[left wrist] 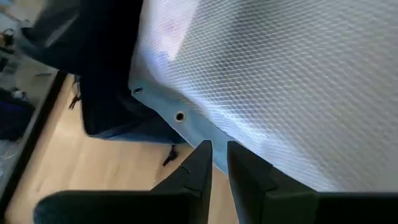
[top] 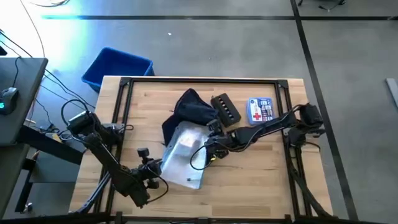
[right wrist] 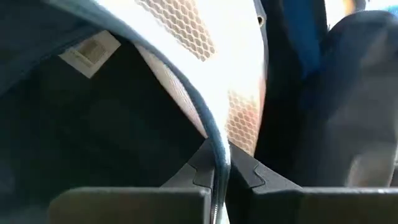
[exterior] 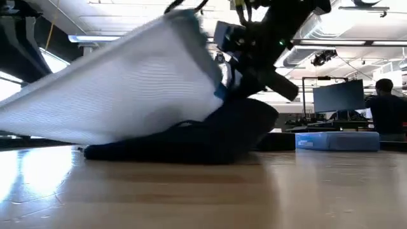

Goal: Unpack backpack
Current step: Put the white zip bag into the backpack

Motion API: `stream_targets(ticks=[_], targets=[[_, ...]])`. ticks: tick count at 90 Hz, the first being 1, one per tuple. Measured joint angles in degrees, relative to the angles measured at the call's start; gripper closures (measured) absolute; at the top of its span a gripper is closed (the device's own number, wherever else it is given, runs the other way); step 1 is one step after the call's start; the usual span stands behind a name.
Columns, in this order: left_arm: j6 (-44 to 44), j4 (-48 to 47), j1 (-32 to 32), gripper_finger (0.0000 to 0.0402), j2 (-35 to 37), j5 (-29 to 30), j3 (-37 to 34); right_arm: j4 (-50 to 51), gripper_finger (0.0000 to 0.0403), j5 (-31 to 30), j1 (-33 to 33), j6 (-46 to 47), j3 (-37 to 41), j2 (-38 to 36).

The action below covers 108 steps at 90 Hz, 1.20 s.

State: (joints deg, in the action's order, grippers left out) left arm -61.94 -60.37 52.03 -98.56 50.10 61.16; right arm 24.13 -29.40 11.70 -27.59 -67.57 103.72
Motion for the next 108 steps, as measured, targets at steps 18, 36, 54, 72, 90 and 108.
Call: stream_targets(ticks=[18,36,54,72,90,108], targets=[[3.1,4.6,-1.4,0.0371,0.0,-0.8,0.1,8.5,0.0336,-4.3,1.7,0.4,-2.4,0.0],[13.1,5.0,-6.4,0.0357,0.0,-4.8,0.2,21.3,0.0208,-9.5,5.2,6.8,-7.4,0.0],[23.7,3.9,-12.4,0.0319,0.4,-8.1,0.2,20.6,0.0140,6.0,10.0,11.9,-8.6,-0.4],[26.1,1.0,-15.8,0.0299,2.2,-15.4,0.2,13.5,0.0141,4.9,14.3,14.5,-4.3,-0.4],[24.1,-1.6,-15.6,0.0298,3.0,-16.9,0.2,-8.9,0.0144,-7.8,17.3,5.2,6.2,1.3],[25.4,0.7,-16.2,0.0298,2.9,-16.5,-0.2,-29.5,0.0144,-4.4,15.3,-8.9,13.8,3.9]])
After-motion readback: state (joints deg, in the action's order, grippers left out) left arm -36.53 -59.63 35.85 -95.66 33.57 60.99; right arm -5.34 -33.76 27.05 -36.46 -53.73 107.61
